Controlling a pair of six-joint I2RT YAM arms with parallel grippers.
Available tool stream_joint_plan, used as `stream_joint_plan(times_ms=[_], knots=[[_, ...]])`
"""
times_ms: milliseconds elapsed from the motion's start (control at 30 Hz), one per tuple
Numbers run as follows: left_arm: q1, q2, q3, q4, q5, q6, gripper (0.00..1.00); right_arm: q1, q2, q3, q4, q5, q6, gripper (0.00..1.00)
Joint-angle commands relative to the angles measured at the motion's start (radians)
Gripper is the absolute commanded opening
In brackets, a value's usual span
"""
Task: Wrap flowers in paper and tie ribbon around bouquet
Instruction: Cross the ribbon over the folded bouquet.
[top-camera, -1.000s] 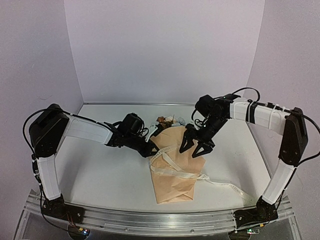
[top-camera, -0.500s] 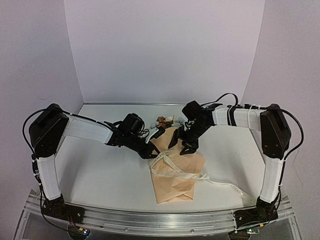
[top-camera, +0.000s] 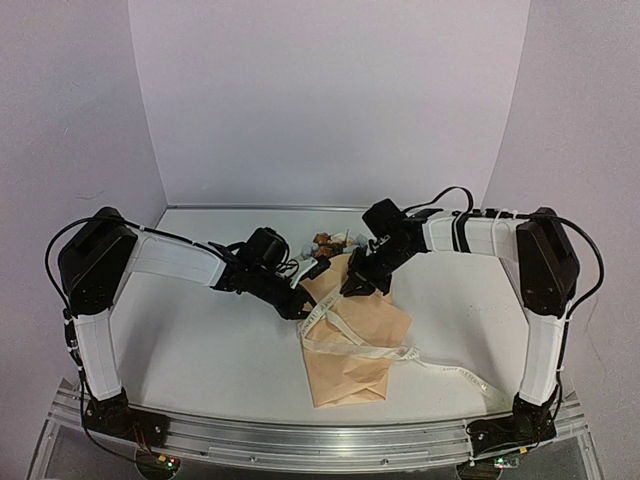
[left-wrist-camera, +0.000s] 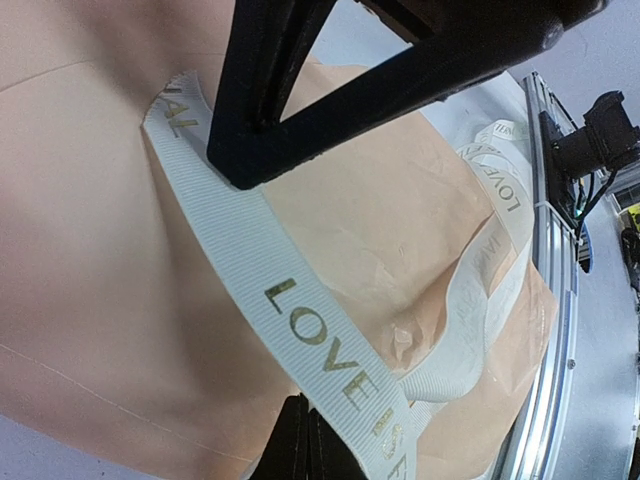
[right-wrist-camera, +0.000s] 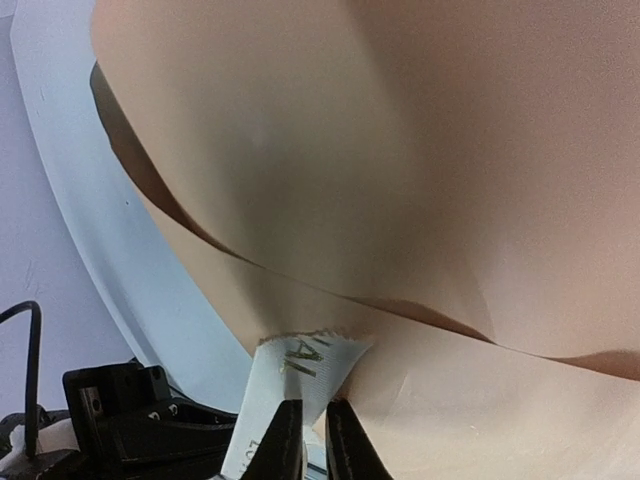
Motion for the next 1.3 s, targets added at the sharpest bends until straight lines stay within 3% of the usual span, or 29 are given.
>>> stream_joint_plan(times_ms=[0,333,533,600,767,833,1033,1267], knots=[[0.006,-0.036,0.034,0.013,0.013,0.009,0.00,0.004,0.010,0.039,0.018,0.000,0.001,0.01],[0.011,-0.028,0.035,0.012,0.005,0.013,0.00,0.004,-0.119,-0.027,0.041,-0.047,-0.052,0.00],[0.011,-0.036,0.043,-0.005,0.006,0.024,0.00,0.005,-0.131,-0.041,0.084,-0.082,0.007,0.00],[0.011,-0.035,0.049,-0.021,0.015,0.025,0.00,0.007,-0.126,-0.044,0.086,-0.088,0.027,0.05],[0.011,-0.032,0.061,-0.045,0.016,0.053,0.00,0.013,-0.107,-0.069,0.113,-0.079,0.074,0.38],[0.011,-0.027,0.069,-0.058,0.016,0.059,0.00,0.015,-0.099,-0.081,0.126,-0.071,0.090,0.46],[0.011,-0.018,0.089,-0.084,0.027,0.073,0.00,0.022,-0.059,-0.071,0.148,-0.078,0.123,0.54],[0.011,-0.004,0.108,-0.104,0.032,0.081,0.00,0.028,-0.015,-0.073,0.195,-0.076,0.177,0.50]])
